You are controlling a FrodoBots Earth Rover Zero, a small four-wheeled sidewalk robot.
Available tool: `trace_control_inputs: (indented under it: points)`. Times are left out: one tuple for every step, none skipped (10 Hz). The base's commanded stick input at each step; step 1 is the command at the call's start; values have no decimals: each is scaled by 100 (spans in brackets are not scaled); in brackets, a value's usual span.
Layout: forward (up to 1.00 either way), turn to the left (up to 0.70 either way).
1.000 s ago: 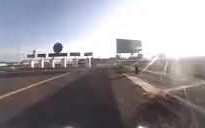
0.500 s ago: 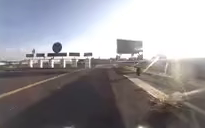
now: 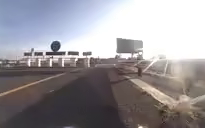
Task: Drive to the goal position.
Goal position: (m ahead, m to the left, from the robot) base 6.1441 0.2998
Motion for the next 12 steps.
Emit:
trace_control_inputs:
  points:
    - [50, 0]
    - [50, 0]
    - [50, 0]
    - [50, 0]
    - [50, 0]
    - [50, 0]
    - [50, 0]
    - [50, 0]
    - [50, 0]
    - [50, 0]
    - [50, 0]
    - [50, 0]
